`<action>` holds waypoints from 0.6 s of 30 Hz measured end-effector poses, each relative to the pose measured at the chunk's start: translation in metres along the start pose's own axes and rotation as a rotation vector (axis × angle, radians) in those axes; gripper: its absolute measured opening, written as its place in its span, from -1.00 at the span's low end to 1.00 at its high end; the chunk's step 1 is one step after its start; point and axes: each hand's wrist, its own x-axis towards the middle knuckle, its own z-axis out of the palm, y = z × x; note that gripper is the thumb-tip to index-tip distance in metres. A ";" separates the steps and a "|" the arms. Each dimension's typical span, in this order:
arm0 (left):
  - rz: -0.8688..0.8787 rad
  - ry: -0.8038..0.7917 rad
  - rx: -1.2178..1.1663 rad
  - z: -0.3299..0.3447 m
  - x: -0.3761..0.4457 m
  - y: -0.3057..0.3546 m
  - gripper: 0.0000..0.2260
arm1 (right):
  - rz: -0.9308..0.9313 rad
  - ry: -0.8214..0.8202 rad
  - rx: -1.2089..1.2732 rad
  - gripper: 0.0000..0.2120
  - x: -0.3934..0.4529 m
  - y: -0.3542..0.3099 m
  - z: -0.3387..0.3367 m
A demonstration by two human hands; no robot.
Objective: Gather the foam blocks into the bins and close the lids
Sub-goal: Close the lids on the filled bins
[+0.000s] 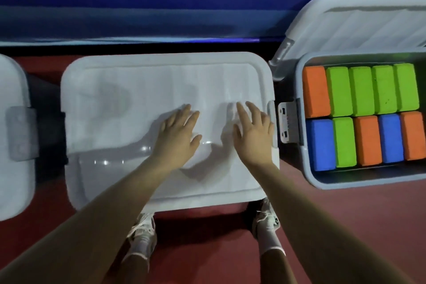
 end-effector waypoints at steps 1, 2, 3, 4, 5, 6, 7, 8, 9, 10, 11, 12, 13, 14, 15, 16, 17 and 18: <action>-0.018 0.015 0.012 -0.006 -0.008 -0.017 -0.51 | -0.020 -0.015 0.034 -0.55 0.000 -0.019 0.005; -0.040 0.013 0.028 -0.015 -0.015 -0.035 -0.51 | -0.039 -0.031 0.058 -0.56 0.000 -0.040 0.010; -0.072 0.000 0.043 -0.024 -0.021 -0.052 -0.50 | -0.068 -0.047 0.070 -0.56 0.000 -0.061 0.016; -0.103 -0.015 0.057 -0.032 -0.025 -0.071 -0.49 | -0.108 -0.060 0.077 -0.57 0.002 -0.083 0.023; -0.128 -0.017 0.062 -0.040 -0.029 -0.089 -0.47 | -0.153 -0.074 0.082 -0.58 0.003 -0.104 0.030; -0.154 -0.006 0.070 -0.048 -0.034 -0.107 -0.46 | -0.199 -0.092 0.084 -0.57 0.005 -0.124 0.037; -0.183 0.004 0.082 -0.053 -0.038 -0.125 -0.45 | -0.249 -0.113 0.080 -0.56 0.008 -0.141 0.044; -0.214 0.008 0.092 -0.059 -0.042 -0.141 -0.45 | -0.295 -0.133 0.065 -0.55 0.011 -0.158 0.051; -0.240 0.008 0.097 -0.063 -0.047 -0.157 -0.44 | -0.334 -0.146 0.045 -0.56 0.013 -0.172 0.057; -0.260 0.012 0.091 -0.066 -0.052 -0.174 -0.42 | -0.364 -0.161 0.028 -0.56 0.015 -0.186 0.064; -0.269 0.023 0.086 -0.068 -0.057 -0.189 -0.41 | -0.383 -0.173 0.015 -0.56 0.015 -0.198 0.069; -0.263 0.059 0.091 -0.067 -0.063 -0.203 -0.41 | -0.398 -0.191 0.004 -0.55 0.016 -0.211 0.074; -0.254 0.102 0.091 -0.065 -0.068 -0.216 -0.41 | -0.415 -0.213 -0.012 -0.55 0.015 -0.222 0.078; -0.259 0.117 0.088 -0.064 -0.073 -0.228 -0.40 | -0.441 -0.234 -0.042 -0.54 0.016 -0.233 0.081; -0.260 0.107 0.095 -0.063 -0.076 -0.238 -0.36 | -0.477 -0.257 -0.082 -0.52 0.018 -0.242 0.085; -0.258 0.083 0.104 -0.062 -0.079 -0.246 -0.31 | -0.518 -0.284 -0.127 -0.51 0.021 -0.251 0.088; -0.252 0.072 0.109 -0.060 -0.080 -0.256 -0.25 | -0.549 -0.314 -0.168 -0.49 0.025 -0.261 0.090; -0.248 0.066 0.119 -0.060 -0.078 -0.264 -0.18 | -0.555 -0.353 -0.203 -0.47 0.029 -0.268 0.092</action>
